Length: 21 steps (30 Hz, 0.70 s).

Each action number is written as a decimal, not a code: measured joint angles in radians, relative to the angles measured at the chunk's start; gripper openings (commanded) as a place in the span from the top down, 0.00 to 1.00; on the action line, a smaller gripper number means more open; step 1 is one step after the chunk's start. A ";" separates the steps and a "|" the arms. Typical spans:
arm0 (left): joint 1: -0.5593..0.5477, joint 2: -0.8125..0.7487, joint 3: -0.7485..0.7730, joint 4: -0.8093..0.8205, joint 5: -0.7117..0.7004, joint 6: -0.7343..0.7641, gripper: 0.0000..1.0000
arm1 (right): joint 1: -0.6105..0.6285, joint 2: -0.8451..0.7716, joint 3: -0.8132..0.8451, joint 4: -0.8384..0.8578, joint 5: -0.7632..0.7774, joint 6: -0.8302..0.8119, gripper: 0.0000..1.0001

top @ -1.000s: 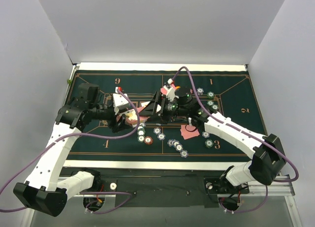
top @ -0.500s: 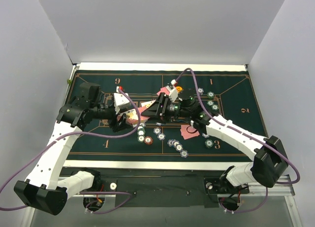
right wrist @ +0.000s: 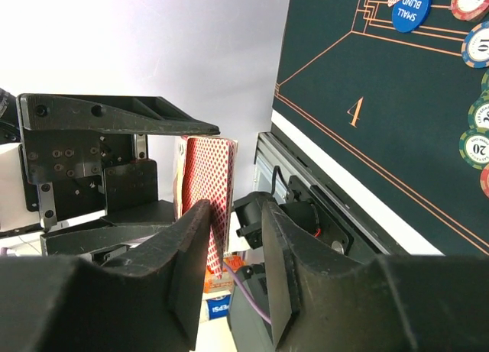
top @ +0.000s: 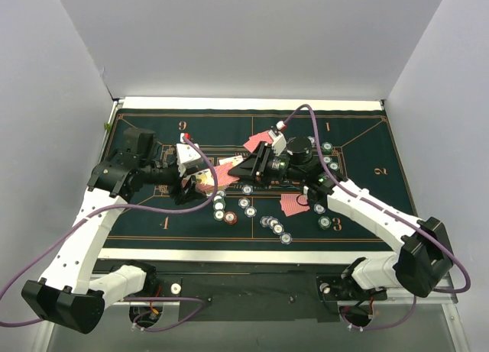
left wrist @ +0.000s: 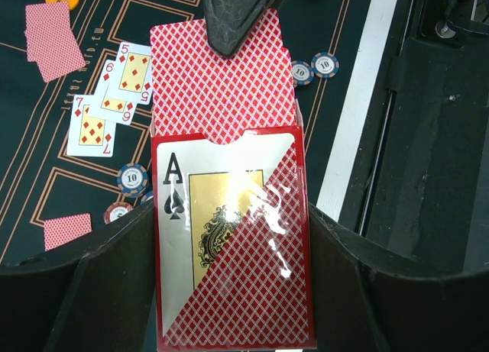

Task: Distribute texas hold em gaming equipment

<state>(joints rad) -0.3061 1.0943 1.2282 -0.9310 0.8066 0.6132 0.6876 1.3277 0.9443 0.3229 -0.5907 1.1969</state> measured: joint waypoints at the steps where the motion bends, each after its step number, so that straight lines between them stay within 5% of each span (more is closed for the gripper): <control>1: 0.000 0.000 0.000 0.000 0.000 0.000 0.60 | 0.000 -0.001 0.000 -0.001 0.000 0.000 0.76; 8: 0.000 0.000 0.002 0.000 0.000 0.000 0.60 | -0.006 -0.024 0.000 -0.009 -0.001 0.014 1.00; 21: 0.000 -0.003 0.002 0.000 0.000 0.000 0.60 | -0.109 -0.102 0.000 -0.063 -0.010 0.025 1.00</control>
<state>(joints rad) -0.3065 1.0908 1.2301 -0.9306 0.8070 0.6136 0.5785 1.2259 0.9443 0.2600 -0.6006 1.2221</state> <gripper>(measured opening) 0.752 0.002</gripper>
